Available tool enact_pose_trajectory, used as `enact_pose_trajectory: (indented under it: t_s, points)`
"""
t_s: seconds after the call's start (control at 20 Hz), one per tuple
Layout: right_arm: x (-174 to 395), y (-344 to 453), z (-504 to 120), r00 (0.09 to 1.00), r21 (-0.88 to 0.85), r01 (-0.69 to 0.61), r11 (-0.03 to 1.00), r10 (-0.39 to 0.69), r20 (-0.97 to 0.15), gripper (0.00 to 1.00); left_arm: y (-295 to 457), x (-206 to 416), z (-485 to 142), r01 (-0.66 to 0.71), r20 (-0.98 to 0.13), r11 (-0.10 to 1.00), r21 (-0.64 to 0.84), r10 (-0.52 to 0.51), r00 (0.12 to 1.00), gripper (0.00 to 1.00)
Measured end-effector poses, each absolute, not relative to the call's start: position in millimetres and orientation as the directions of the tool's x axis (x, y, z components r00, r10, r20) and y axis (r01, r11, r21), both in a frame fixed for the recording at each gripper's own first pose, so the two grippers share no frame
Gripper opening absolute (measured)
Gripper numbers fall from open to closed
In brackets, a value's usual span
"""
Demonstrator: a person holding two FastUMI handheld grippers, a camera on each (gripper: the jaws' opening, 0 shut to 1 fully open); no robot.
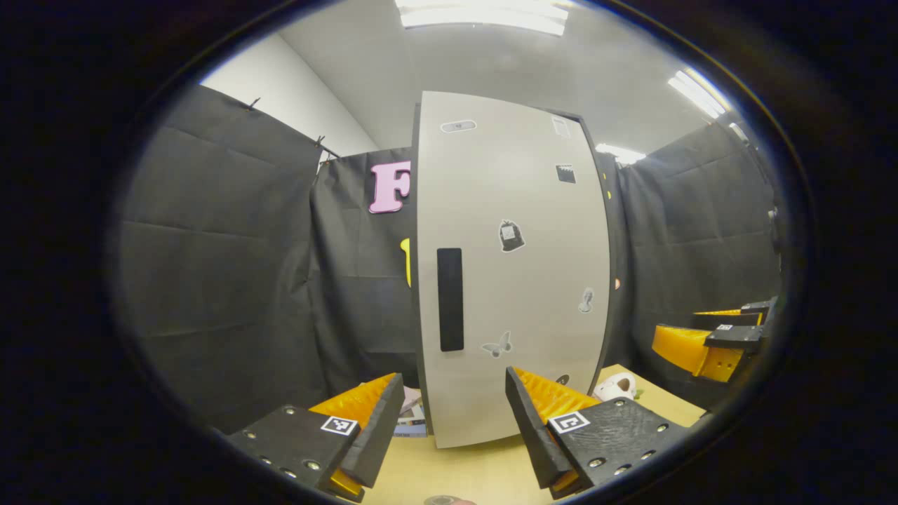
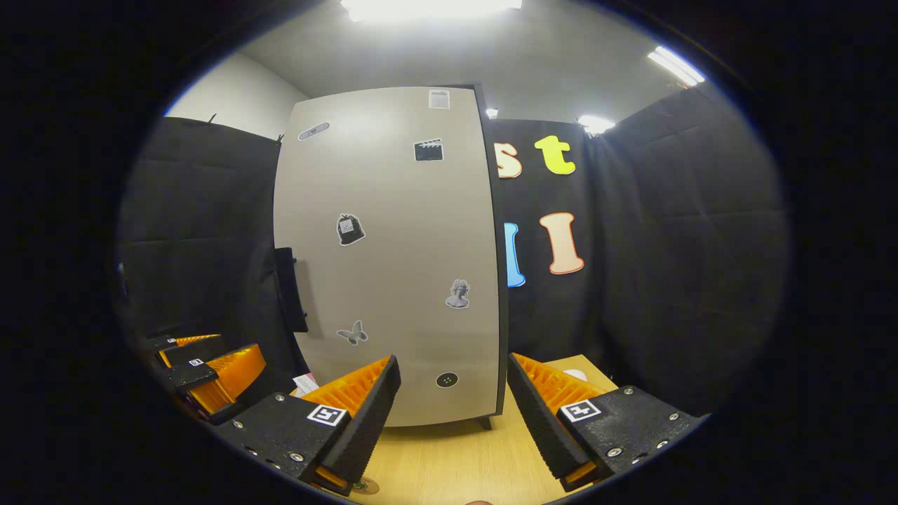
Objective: Open the cabinet door with the right hand, grasp the bottle in the cabinet with the left hand and place it on the coaster, then close the cabinet door with the right hand.
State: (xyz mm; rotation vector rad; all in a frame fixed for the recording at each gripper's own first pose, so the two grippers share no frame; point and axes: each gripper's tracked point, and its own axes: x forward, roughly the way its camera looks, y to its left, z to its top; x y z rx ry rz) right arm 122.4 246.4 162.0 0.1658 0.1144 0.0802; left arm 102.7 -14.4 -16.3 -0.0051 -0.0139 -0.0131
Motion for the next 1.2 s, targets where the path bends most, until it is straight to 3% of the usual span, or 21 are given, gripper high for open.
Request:
enact_pose_trajectory:
  t_s: [0.1, 0.15, 0.25, 0.3, 0.4, 0.45, 0.5, 0.55, 0.6, 0.65, 0.75, 0.85, 0.9, 0.95, 1.0, 1.2]
  points:
    - [122.0, 246.0, 157.8, 0.989, 0.170, -0.065, 0.983, 0.087, -0.120, 0.90, -13.9, 103.0, -16.2, 0.013, 0.020, 1.000, 0.001, -0.013, 1.000, 0.83]
    - [122.2, 246.6, 156.8, 0.988, 0.171, -0.065, 0.983, 0.087, -0.124, 0.95, -15.3, 102.9, -15.6, 0.020, 0.023, 1.000, -0.003, -0.020, 1.000, 0.87]
    - [122.8, 246.6, 156.1, 0.988, 0.170, -0.063, 0.983, 0.085, -0.125, 0.95, -15.3, 102.7, -15.6, 0.023, 0.024, 1.000, -0.005, -0.023, 0.999, 0.83]
    - [122.7, 246.0, 156.9, 0.989, 0.167, -0.061, 0.984, 0.082, -0.123, 0.90, -15.9, 102.6, -15.0, 0.027, 0.028, 1.000, -0.006, -0.026, 0.999, 0.78]
    - [123.1, 244.9, 159.2, 0.990, 0.163, -0.057, 0.985, 0.076, -0.116, 0.95, -16.9, 103.2, -13.9, 0.033, 0.031, 0.999, -0.008, -0.033, 0.999, 0.83]
    - [123.3, 245.3, 159.1, 0.991, 0.163, -0.056, 0.985, 0.076, -0.114, 0.90, -16.2, 102.9, -14.1, 0.031, 0.033, 1.000, -0.005, -0.031, 0.999, 0.83]
    - [122.8, 245.2, 160.0, 0.991, 0.161, -0.055, 0.986, 0.073, -0.113, 0.95, -16.1, 102.8, -13.1, 0.031, 0.038, 1.000, -0.005, -0.031, 0.999, 0.78]
    - [122.5, 245.6, 160.5, 0.991, 0.157, -0.055, 0.986, 0.073, -0.111, 0.95, -16.9, 103.3, -13.3, 0.032, 0.040, 0.999, -0.009, -0.032, 0.999, 0.87]
    - [122.0, 245.6, 161.7, 0.991, 0.154, -0.055, 0.987, 0.072, -0.109, 0.95, -16.6, 103.5, -13.9, 0.029, 0.036, 1.000, -0.010, -0.029, 0.999, 0.78]
    - [121.9, 245.9, 160.9, 0.991, 0.153, -0.056, 0.987, 0.073, -0.108, 0.95, -15.3, 103.2, -14.9, 0.025, 0.030, 1.000, -0.012, -0.024, 0.999, 0.83]
    - [121.7, 247.2, 159.7, 0.991, 0.153, -0.057, 0.987, 0.075, -0.111, 0.90, -16.6, 103.2, -15.2, 0.029, 0.028, 0.999, -0.022, -0.028, 0.999, 0.78]
    - [120.7, 246.1, 157.2, 0.990, 0.152, -0.056, 0.987, 0.074, -0.118, 0.95, -20.0, 102.2, -14.0, 0.048, 0.036, 0.999, -0.014, -0.048, 0.998, 0.83]
    - [121.1, 246.2, 156.7, 0.990, 0.154, -0.056, 0.986, 0.075, -0.120, 0.95, -19.0, 102.3, -11.8, 0.051, 0.044, 0.999, 0.002, -0.051, 0.998, 0.78]
    - [121.5, 246.3, 155.9, 0.990, 0.156, -0.055, 0.986, 0.075, -0.120, 0.91, -18.6, 102.1, -11.2, 0.054, 0.050, 0.998, 0.010, -0.055, 0.997, 0.80]
    - [122.0, 246.0, 157.0, 0.990, 0.157, -0.054, 0.986, 0.073, -0.119, 0.95, -19.5, 101.8, -10.7, 0.058, 0.053, 0.998, 0.010, -0.059, 0.997, 0.83]
    - [122.5, 247.7, 157.1, 0.990, 0.158, -0.057, 0.986, 0.076, -0.120, 0.95, -22.1, 101.6, -13.0, 0.070, 0.048, 0.998, -0.006, -0.070, 0.996, 0.83]
